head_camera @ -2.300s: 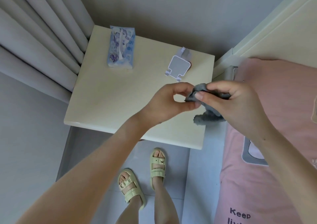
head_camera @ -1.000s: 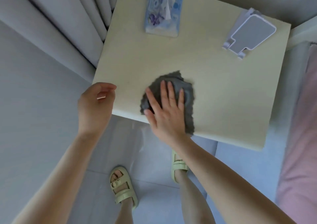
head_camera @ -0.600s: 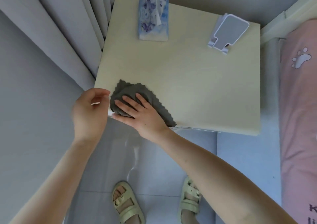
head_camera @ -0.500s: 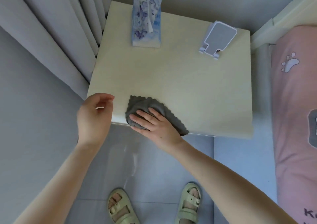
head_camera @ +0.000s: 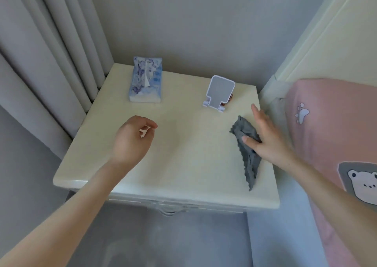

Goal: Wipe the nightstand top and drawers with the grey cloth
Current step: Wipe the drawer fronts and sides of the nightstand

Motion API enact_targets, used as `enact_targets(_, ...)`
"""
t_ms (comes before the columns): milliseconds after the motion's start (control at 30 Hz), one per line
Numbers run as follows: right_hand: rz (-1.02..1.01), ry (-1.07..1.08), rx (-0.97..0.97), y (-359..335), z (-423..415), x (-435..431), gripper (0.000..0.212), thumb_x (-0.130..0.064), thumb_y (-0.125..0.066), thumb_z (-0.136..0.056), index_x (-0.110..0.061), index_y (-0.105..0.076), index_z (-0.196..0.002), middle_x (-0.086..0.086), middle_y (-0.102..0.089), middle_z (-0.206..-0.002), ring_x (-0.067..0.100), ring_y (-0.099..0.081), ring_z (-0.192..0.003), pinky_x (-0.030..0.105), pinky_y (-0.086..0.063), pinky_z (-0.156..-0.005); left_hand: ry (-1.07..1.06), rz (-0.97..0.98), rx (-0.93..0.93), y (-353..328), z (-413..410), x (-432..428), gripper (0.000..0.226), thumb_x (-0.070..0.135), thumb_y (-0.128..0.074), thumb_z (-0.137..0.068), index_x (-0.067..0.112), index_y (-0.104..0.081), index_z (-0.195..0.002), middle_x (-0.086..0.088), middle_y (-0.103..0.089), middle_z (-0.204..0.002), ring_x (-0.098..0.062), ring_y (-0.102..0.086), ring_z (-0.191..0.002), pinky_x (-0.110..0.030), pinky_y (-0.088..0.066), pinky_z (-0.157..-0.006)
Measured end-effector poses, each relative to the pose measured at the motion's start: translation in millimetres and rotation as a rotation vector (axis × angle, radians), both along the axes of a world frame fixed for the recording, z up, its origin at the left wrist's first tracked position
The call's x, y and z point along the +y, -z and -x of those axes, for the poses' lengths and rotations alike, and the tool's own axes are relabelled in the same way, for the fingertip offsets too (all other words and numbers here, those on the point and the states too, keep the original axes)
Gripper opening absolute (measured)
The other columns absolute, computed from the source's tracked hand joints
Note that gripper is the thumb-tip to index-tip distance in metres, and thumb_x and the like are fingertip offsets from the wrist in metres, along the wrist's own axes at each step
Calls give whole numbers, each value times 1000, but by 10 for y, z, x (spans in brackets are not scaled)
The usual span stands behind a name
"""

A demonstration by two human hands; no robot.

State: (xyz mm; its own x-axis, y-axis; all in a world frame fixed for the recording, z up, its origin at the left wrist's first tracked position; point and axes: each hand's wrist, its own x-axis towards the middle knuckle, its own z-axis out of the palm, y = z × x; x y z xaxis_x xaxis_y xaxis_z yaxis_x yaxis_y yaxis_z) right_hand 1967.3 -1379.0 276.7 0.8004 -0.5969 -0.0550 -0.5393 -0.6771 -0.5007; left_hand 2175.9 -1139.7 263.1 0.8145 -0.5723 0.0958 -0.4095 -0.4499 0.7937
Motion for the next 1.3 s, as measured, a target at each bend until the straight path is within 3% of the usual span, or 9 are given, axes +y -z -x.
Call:
enact_targets(167, 283, -198, 192, 710, -232, -179, 64, -57, -9, -91, -30, -13, -149, 0, -6, -160, 12, 4, -146, 32, 2, -116, 59, 50, -209, 82, -285, -143, 16, 5, -57, -82, 18, -66, -82, 3, -59, -91, -19, -59, -85, -32, -49, -80)
enact_targets(300, 300, -151, 148, 755, -383, -258, 51, -42, -16, -100, -27, -13, -149, -2, -8, -160, 9, 0, -146, 32, 3, -117, 111, 63, -293, 101, -381, -54, 14, 8, -56, -85, 16, -67, -88, -1, -60, -96, -19, -58, -86, -28, -44, -80)
enact_targets(500, 277, -665, 53, 787, -113, 637, 60, -61, -1, -90, -35, -11, -144, -17, -11, -155, -5, -2, -143, 22, 5, -117, 140, -8, -331, 127, -383, 184, 12, 15, -55, -86, 20, -67, -86, 0, -61, -99, -15, -59, -89, -24, -40, -77)
enact_targets(700, 267, -257, 54, 639, 389, 470, 93, -84, 6, -65, -38, 0, -144, -31, 3, -141, -43, 26, -99, -10, 17, -88, 144, -85, -468, 124, -443, 450, 12, 21, -57, -86, 20, -68, -91, 2, -60, -95, 16, -46, -53, -8, -30, -58)
enact_targets(833, 407, -216, 43, 831, 450, 848, 101, -82, 8, -68, -25, -15, -148, -20, -3, -148, -35, 27, -113, -5, 17, -96, 147, 17, -589, 167, -515, 689, 10, 26, -59, -86, 34, -65, -81, 0, -60, -91, 4, -51, -61, -26, -36, -59)
enact_targets(933, 604, -207, -77, 959, 339, 1258, 86, -71, -7, -85, -11, -37, -139, 3, -34, -149, -4, -13, -138, 7, 3, -110, 107, 202, -515, 243, -574, 1001, 10, 42, -56, -79, 39, -65, -81, 9, -67, -81, -17, -56, -64, -27, -46, -64)
enact_targets(1033, 769, -213, -125, 1084, 32, 1580, 78, -62, -14, -93, -2, -52, -125, 19, -55, -132, 32, -53, -123, 29, -24, -111, 33, 342, -435, 250, -618, 1331, 16, 47, -52, -74, 44, -65, -81, 22, -66, -75, -8, -58, -71, -19, -46, -67)
enact_targets(1167, 889, -226, -121, 1080, -539, 1995, 81, -61, -9, -93, -4, -64, -110, 18, -67, -114, 33, -66, -103, 42, -49, -92, -47, 442, -416, 263, -635, 1620, 14, 34, -55, -82, 41, -65, -74, 33, -64, -71, 8, -55, -70, -19, -38, -64)
enact_targets(1300, 785, -341, -106, 946, -1196, 2528, 73, -64, -25, -87, -4, -58, -113, 20, -61, -120, 36, -57, -110, 39, -39, -103, -69, 483, -384, 284, -593, 1733, 19, 21, -56, -88, 34, -65, -77, 19, -62, -73, 10, -52, -60, -18, -39, -59)
